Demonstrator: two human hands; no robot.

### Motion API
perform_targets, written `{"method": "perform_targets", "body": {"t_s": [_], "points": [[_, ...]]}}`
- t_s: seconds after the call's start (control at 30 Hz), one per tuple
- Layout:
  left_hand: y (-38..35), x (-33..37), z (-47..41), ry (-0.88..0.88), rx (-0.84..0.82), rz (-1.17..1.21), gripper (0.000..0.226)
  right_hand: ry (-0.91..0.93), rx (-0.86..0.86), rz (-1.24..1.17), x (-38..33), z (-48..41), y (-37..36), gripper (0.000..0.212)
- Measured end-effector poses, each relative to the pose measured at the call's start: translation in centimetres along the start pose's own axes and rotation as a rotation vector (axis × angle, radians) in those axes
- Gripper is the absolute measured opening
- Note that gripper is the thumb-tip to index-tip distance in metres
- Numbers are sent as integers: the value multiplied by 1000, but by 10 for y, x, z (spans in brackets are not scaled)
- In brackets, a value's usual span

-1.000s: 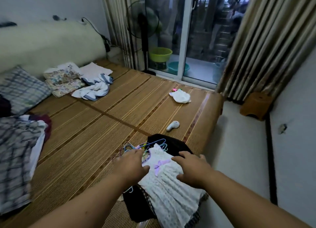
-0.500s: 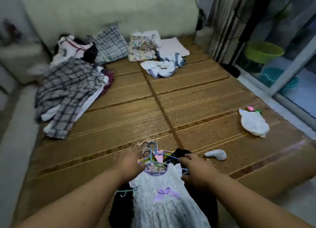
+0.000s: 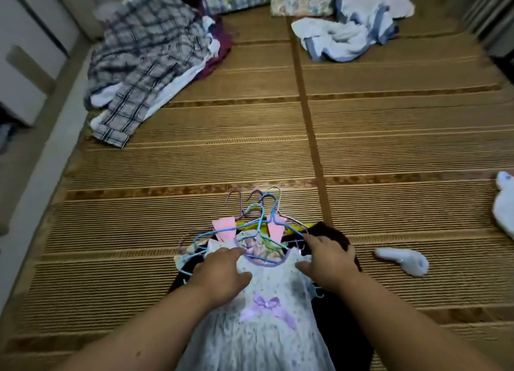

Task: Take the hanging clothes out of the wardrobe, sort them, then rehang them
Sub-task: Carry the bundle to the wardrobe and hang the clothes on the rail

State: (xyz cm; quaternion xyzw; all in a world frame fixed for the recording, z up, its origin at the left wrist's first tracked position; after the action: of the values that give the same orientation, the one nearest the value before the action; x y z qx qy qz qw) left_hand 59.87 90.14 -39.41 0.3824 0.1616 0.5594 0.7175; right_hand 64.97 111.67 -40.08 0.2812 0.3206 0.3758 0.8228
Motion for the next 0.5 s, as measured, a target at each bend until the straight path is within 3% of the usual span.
{"method": "perform_targets", "body": {"t_s": [0.1, 0.23, 0.37, 0.43, 0.5], "points": [[-26, 0, -33, -2, -27, 49, 73, -26, -22, -90, 0, -44, -28, 71], [-47, 0, -77, -51, -20, 74, 60, -57, 44, -195, 10, -99, -58, 78], [-52, -4, -106, -44, 44, 113, 63, -84, 29, -82, 17, -126, -81, 86], [-49, -5, -117, -33, 114, 81, 64, -63, 102, 4, 19, -131, -80, 73], [-45, -5, -123, -13, 135, 33, 71, -1, 204, -15, 19, -129, -73, 45]]}}
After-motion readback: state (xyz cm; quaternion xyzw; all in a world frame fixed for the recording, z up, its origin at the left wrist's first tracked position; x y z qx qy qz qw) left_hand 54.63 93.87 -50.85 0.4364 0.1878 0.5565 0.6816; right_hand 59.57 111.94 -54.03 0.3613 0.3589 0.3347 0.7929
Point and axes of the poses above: each hand's wrist, its own z-axis away from the middle knuckle, its own y-axis out of the back of the hand, x = y × z, the point moved 6 cm from there along -z, towards the middle knuckle, and after that the axes turned 12 degrees about -z, right-handed, at the moved point
